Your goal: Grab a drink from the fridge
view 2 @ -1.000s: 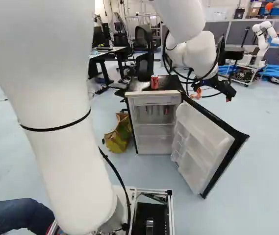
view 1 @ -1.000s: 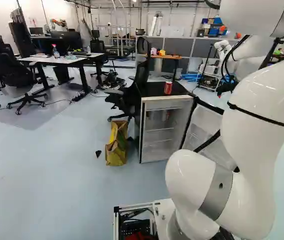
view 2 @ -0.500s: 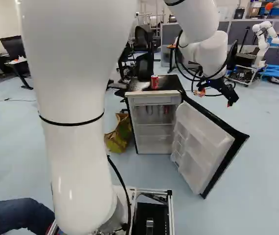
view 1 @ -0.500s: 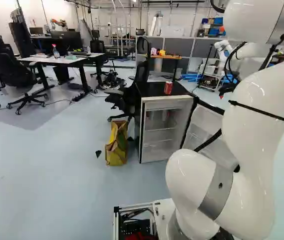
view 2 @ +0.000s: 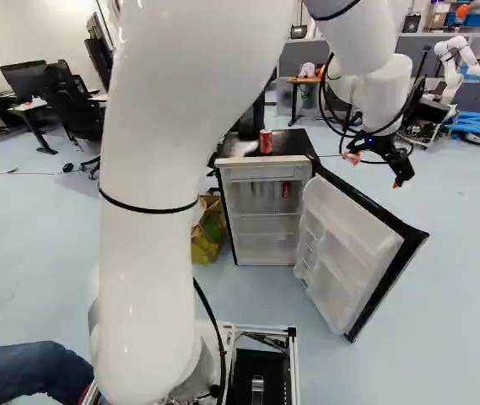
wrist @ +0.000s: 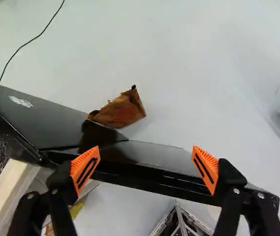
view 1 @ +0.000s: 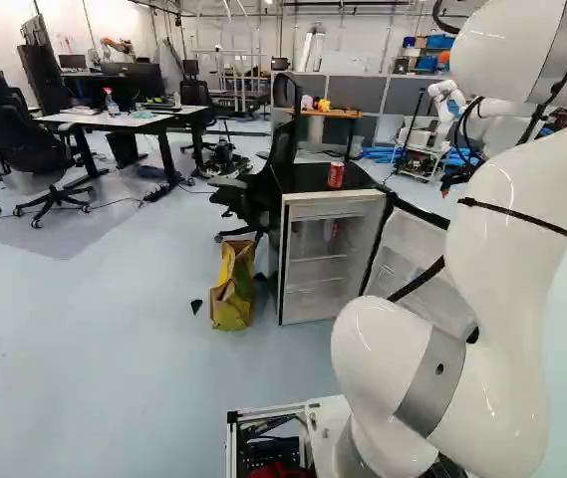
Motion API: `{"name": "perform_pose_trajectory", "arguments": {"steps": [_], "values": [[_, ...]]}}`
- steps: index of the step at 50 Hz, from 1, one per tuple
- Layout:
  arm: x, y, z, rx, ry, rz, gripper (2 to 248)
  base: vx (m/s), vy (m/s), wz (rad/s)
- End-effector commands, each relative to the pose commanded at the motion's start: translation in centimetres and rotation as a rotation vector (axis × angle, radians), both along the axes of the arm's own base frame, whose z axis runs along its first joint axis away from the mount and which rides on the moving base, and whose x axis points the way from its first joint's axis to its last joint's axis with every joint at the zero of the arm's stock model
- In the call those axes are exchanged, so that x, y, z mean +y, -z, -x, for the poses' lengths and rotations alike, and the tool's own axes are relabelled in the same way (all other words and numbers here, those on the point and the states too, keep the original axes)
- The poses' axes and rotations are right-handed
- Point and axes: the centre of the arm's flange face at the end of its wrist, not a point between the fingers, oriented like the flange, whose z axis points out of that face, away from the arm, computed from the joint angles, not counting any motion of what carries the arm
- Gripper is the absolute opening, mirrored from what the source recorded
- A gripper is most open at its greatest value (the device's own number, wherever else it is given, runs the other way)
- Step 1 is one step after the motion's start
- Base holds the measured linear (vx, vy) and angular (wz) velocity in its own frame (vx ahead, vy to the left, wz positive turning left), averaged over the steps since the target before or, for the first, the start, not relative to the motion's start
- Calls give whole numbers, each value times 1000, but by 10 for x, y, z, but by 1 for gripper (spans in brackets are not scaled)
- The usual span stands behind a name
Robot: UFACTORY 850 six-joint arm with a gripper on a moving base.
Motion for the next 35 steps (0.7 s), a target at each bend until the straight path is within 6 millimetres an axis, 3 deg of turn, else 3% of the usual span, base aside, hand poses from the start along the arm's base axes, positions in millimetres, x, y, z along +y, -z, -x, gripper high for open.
{"name": "perform_pose_trajectory", "arguments": {"steps": [35], "values": [[-54, 11, -20, 36, 17, -59, 247, 0, 0, 0]]}}
